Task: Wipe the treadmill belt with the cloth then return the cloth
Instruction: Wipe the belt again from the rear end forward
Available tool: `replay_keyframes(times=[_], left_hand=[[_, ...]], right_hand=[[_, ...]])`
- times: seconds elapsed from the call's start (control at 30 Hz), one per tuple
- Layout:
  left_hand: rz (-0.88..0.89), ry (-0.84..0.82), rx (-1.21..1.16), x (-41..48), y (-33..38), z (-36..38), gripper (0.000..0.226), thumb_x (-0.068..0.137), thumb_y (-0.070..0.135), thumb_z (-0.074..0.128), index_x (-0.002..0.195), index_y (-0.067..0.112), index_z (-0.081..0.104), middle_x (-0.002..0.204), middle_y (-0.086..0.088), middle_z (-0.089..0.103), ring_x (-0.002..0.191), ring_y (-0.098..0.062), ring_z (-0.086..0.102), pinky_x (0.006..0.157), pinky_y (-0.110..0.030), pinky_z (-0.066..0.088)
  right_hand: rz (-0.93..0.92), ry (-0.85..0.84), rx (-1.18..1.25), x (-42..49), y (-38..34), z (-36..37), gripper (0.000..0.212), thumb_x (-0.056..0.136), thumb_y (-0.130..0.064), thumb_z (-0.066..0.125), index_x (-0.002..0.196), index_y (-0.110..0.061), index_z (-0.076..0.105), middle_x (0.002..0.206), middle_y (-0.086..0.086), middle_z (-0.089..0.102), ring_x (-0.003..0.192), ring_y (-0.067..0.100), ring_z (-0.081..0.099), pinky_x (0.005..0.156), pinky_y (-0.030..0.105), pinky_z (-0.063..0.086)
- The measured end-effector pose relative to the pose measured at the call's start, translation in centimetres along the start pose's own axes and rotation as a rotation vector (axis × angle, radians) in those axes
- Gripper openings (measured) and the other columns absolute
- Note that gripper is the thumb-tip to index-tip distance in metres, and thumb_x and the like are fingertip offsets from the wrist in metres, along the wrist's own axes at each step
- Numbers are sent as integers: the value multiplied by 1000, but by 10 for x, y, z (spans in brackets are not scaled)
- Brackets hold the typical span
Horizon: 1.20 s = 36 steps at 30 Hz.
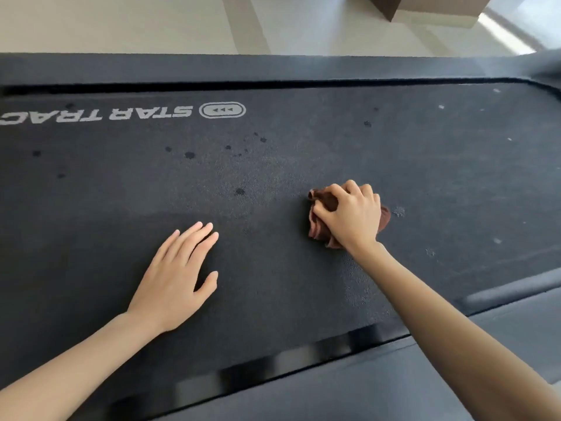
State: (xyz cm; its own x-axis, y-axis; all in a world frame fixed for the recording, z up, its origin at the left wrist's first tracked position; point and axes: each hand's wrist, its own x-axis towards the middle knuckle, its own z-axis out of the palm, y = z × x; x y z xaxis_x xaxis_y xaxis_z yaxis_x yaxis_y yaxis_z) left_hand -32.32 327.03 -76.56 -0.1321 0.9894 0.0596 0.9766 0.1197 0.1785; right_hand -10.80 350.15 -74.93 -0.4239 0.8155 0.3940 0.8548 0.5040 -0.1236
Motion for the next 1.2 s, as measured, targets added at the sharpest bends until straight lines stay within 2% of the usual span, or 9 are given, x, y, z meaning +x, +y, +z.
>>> replay_keyframes(times=[0.27,0.4,0.53,0.63,0.7,0.8,0.97,1.07,1.2], left_hand=[[-196,19,85,-3,30,-2,65,89,40,26,142,5,39,151,-5,35,141,-14,24,117,-26,7],[-303,40,112,11,99,7,55,90,34,47,137,5,47,147,-10,41,139,-25,32,114,-43,22],[-390,16,61,23,167,24,71,85,48,25,140,7,43,150,-13,35,140,-30,28,114,-46,21],[-436,44,58,26,186,34,68,87,46,27,140,8,43,150,-13,34,141,-34,25,113,-52,21],[-444,54,61,26,187,36,66,87,45,30,140,8,44,150,-12,35,141,-34,24,113,-54,22],[-442,51,61,27,188,36,65,86,44,32,139,8,46,149,-12,36,141,-33,25,112,-55,24],[-424,70,34,27,186,37,64,85,43,33,136,7,49,147,-14,40,139,-36,30,110,-56,25],[-364,102,64,30,177,33,61,83,42,36,125,4,58,133,-19,53,129,-41,42,106,-59,31],[-348,178,17,46,163,26,43,81,31,54,113,4,63,118,-17,59,123,-39,47,104,-61,31]], right_hand=[[-438,-51,208,-40,-18,-14,30,76,-47,54,80,-23,71,75,1,60,67,27,48,59,33,35],[-605,-62,271,-49,22,-27,34,78,-48,48,83,-25,72,78,0,61,69,28,50,59,34,37],[-704,-49,311,-69,75,-42,27,80,-45,55,85,-24,71,82,-1,59,74,28,50,61,35,37],[-778,-48,324,-75,87,-44,24,78,-45,57,83,-25,70,81,-2,58,73,26,49,61,35,38],[-740,-21,331,-63,77,-35,23,76,-46,58,79,-26,69,77,-3,58,69,26,49,58,34,38],[-521,28,252,-15,47,-10,31,75,-50,54,79,-24,71,75,0,60,69,28,51,60,32,34],[-296,-46,113,33,18,11,32,79,-47,60,90,-19,71,85,8,64,76,33,52,65,35,27],[-291,29,191,-10,36,-10,32,78,-47,51,82,-21,70,76,4,59,67,29,49,60,33,30],[-326,-31,188,-99,66,-57,21,78,-46,61,83,-26,69,81,-2,58,73,26,49,62,36,36]])
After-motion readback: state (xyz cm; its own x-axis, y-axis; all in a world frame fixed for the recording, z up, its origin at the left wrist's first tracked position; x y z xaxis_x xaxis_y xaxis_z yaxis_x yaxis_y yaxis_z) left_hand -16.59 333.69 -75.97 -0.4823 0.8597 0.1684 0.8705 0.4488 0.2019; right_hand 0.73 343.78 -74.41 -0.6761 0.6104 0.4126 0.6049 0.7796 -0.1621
